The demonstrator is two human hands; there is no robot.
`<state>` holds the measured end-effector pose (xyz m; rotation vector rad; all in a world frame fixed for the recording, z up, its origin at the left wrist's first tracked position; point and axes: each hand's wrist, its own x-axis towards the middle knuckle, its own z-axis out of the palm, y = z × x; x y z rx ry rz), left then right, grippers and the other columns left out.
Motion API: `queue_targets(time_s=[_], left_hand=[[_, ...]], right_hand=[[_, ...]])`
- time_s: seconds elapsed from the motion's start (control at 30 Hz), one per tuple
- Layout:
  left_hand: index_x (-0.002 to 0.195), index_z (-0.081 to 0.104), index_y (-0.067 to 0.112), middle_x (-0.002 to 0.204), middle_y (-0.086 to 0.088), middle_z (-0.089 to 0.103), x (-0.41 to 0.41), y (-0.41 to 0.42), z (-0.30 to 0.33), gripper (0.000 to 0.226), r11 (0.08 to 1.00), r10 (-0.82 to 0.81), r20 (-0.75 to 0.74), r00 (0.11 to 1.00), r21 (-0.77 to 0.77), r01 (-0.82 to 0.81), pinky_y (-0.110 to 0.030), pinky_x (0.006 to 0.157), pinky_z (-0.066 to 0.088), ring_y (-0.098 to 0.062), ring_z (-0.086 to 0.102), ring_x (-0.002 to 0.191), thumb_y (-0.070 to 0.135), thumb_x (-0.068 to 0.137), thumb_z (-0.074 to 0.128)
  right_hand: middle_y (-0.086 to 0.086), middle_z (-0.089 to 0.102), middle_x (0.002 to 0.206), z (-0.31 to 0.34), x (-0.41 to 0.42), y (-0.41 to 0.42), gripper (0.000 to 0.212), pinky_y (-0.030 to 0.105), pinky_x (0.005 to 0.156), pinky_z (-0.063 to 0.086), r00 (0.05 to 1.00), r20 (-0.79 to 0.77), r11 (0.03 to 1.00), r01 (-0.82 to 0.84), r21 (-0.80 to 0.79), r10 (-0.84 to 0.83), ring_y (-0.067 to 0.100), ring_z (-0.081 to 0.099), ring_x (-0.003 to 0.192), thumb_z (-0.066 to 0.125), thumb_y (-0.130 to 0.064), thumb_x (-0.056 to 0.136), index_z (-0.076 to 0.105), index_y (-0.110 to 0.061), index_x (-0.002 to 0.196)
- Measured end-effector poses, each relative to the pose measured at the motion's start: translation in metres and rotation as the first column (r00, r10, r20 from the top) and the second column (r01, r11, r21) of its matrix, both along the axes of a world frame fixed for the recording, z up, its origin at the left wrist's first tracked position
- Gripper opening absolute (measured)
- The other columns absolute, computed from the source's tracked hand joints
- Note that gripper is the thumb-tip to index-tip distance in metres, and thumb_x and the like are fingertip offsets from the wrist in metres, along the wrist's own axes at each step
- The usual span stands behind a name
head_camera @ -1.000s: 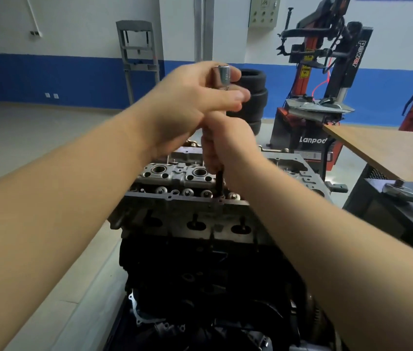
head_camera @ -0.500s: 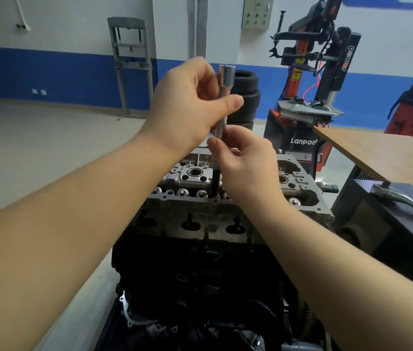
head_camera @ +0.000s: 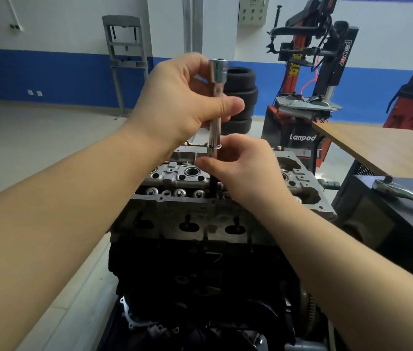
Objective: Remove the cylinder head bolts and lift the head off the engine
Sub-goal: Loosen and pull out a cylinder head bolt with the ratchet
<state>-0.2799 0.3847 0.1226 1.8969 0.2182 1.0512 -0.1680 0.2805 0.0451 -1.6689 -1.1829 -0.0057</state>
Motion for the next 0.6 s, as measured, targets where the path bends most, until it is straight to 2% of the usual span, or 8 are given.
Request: queue_targets(time_s=[0.07, 0.17, 0.23, 0.37, 0.43, 0.5, 0.53, 0.6], left_hand=[[0.102, 0.069, 0.012, 0.091, -0.006, 0.078, 0.002, -0.001, 0.002, 0.027, 1.0, -0.002, -0.007, 1.0, -0.002, 0.002, -0.038, 0.074, 0.067, -0.026, 0.081, 0.081, 0.012, 0.084, 0.089], [0.125, 0.069, 0.018, 0.112, -0.008, 0.079, -0.003, 0.002, 0.001, 0.028, 0.97, -0.238, -0.122, 0.964, -0.089, 0.228, -0.036, 0.089, 0.065, -0.022, 0.078, 0.104, 0.006, 0.099, 0.071], [0.133, 0.066, 0.014, 0.116, -0.009, 0.079, -0.008, 0.003, 0.0, 0.035, 0.942, -0.325, -0.158, 0.932, -0.139, 0.305, -0.036, 0.091, 0.064, -0.024, 0.077, 0.11, -0.003, 0.102, 0.062], [0.113, 0.075, 0.01, 0.099, -0.004, 0.082, -0.011, 0.003, 0.004, 0.027, 0.995, -0.096, -0.172, 0.98, 0.0, 0.098, -0.032, 0.08, 0.066, -0.018, 0.081, 0.094, 0.001, 0.089, 0.081], [0.101, 0.073, 0.015, 0.087, -0.001, 0.079, -0.007, -0.001, 0.002, 0.029, 0.991, 0.086, -0.152, 0.985, 0.115, -0.069, -0.024, 0.068, 0.064, -0.008, 0.078, 0.08, 0.013, 0.08, 0.093], [0.096, 0.067, 0.021, 0.083, 0.004, 0.072, -0.001, -0.003, -0.003, 0.036, 0.959, 0.237, -0.12, 0.964, 0.185, -0.213, -0.016, 0.059, 0.058, -0.003, 0.071, 0.072, 0.025, 0.077, 0.096], [0.098, 0.066, 0.023, 0.086, 0.007, 0.07, 0.0, -0.004, -0.004, 0.035, 0.948, 0.271, -0.128, 0.954, 0.208, -0.241, -0.016, 0.06, 0.057, -0.001, 0.07, 0.074, 0.029, 0.079, 0.095], [0.109, 0.069, 0.026, 0.1, 0.008, 0.072, 0.0, -0.003, -0.004, 0.025, 0.962, 0.219, -0.202, 0.955, 0.211, -0.176, -0.025, 0.079, 0.063, -0.002, 0.071, 0.092, 0.031, 0.091, 0.085]], right_hand=[[-0.005, 0.074, 0.076, 0.0, 0.001, -0.002, 0.012, 0.037, 0.072, 0.058, 0.994, 0.028, 0.995, -0.103, 0.008, 0.103, 0.008, 0.069, 0.071, 0.082, -0.03, 0.089, 0.074, -0.022, 0.089], [0.002, 0.08, 0.089, -0.003, 0.011, -0.005, 0.009, 0.048, 0.087, 0.06, 0.975, -0.045, 0.976, -0.217, 0.031, 0.219, 0.014, 0.077, 0.087, 0.072, -0.012, 0.098, 0.073, -0.009, 0.105], [0.003, 0.08, 0.102, -0.003, 0.015, -0.006, 0.018, 0.04, 0.094, 0.06, 0.942, -0.125, 0.95, -0.31, 0.034, 0.312, 0.015, 0.077, 0.098, 0.066, -0.007, 0.101, 0.07, -0.008, 0.118], [-0.002, 0.077, 0.115, 0.0, 0.014, -0.003, 0.034, 0.029, 0.091, 0.06, 0.93, -0.201, 0.951, -0.304, 0.056, 0.308, 0.009, 0.075, 0.103, 0.08, -0.02, 0.093, 0.067, -0.016, 0.124], [0.004, 0.077, 0.102, 0.001, 0.016, -0.003, 0.036, 0.036, 0.084, 0.063, 0.952, -0.226, 0.978, -0.204, 0.036, 0.206, 0.014, 0.076, 0.093, 0.09, -0.034, 0.082, 0.071, -0.018, 0.107], [0.011, 0.078, 0.091, 0.001, 0.017, -0.003, 0.034, 0.045, 0.085, 0.063, 0.948, -0.255, 0.981, -0.19, 0.028, 0.191, 0.026, 0.076, 0.088, 0.092, -0.031, 0.079, 0.072, -0.011, 0.098], [0.012, 0.078, 0.089, 0.001, 0.016, -0.003, 0.031, 0.049, 0.088, 0.062, 0.936, -0.278, 0.977, -0.21, 0.045, 0.214, 0.028, 0.077, 0.088, 0.091, -0.026, 0.081, 0.072, -0.008, 0.098], [0.013, 0.079, 0.09, 0.0, 0.015, -0.004, 0.021, 0.052, 0.092, 0.06, 0.912, -0.303, 0.961, -0.267, 0.076, 0.277, 0.028, 0.077, 0.089, 0.084, -0.015, 0.088, 0.074, -0.004, 0.103]])
